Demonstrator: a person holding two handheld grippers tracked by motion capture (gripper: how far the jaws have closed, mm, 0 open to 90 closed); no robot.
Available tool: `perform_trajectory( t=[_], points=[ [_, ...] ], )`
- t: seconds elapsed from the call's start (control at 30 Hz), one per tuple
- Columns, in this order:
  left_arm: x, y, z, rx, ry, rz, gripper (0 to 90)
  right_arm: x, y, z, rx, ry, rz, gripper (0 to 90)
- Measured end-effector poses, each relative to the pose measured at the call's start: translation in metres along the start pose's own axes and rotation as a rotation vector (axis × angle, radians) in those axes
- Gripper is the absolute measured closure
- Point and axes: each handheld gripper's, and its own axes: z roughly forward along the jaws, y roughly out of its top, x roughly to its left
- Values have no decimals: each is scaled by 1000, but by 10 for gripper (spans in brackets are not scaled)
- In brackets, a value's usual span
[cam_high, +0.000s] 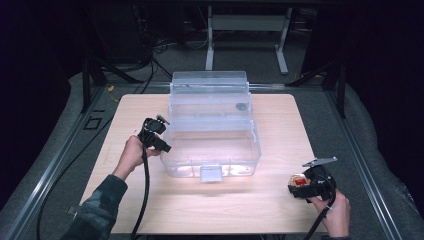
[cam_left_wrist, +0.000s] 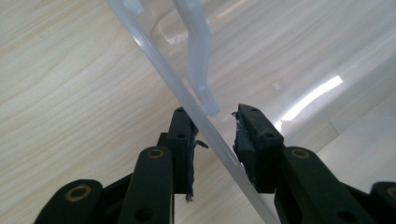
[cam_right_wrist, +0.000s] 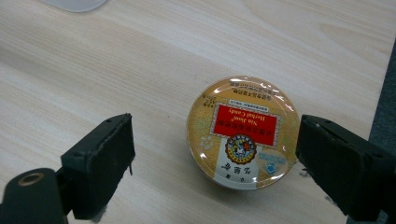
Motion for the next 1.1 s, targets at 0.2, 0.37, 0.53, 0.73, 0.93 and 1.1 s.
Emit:
perform_trajectory(
  t=[0.2, 0.37, 0.53, 0.73, 0.93, 1.1],
  points=[
    [0, 3, 1, 7, -4, 16, 659, -10, 0, 7, 24, -10, 21, 103],
    [-2, 3, -3, 0, -12, 27, 366, -16, 2, 13, 39, -11, 31, 88],
    [-6, 1, -25, -31, 17, 77, 183, -19, 5, 21, 70, -5, 35, 68],
    [2, -7, -49, -85, 5, 65, 92, -20, 9, 26, 96, -18, 30, 66],
    [10, -21, -66, -115, 8, 61, 43, -20, 11, 30, 126, -17, 26, 62],
    [21, -38, -80, -156, 14, 41, 3, -20, 10, 34, 132, -20, 27, 79]
  ],
)
